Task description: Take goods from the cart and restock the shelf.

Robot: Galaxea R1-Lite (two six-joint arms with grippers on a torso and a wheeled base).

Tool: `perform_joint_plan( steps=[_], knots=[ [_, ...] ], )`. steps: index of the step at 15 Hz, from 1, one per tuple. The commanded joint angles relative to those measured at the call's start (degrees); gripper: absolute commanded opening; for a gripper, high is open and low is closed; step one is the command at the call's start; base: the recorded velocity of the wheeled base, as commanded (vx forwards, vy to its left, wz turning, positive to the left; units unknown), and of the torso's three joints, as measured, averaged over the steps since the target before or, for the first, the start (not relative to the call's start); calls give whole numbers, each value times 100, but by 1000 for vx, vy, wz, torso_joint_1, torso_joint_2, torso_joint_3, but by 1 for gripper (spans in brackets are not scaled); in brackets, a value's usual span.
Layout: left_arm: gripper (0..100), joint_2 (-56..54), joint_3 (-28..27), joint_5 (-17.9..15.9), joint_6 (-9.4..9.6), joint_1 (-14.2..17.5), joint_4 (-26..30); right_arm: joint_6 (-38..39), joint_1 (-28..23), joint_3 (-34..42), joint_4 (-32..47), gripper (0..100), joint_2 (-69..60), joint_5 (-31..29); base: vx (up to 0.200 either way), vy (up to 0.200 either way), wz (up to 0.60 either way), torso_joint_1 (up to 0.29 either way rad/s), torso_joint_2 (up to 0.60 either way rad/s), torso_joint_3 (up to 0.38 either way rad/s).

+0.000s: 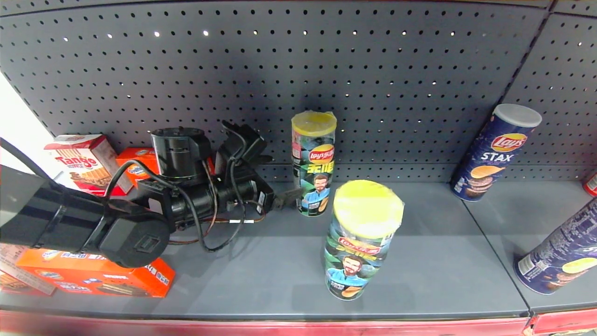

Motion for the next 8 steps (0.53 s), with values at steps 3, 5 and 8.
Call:
perform_joint_plan(
  steps=[3,5,8],
  knots=[
    [100,9,-9,199,-12,22,-1,-4,0,0,-9,100,9,2,0,0,0,0,0,0],
    [100,9,-9,349,-12,22,-1,-4,0,0,0,100,9,2,0,0,0,0,0,0],
    [100,18,-18,621,-38,31,-1,-4,0,0,0,100,9,2,0,0,0,0,0,0]
  ],
)
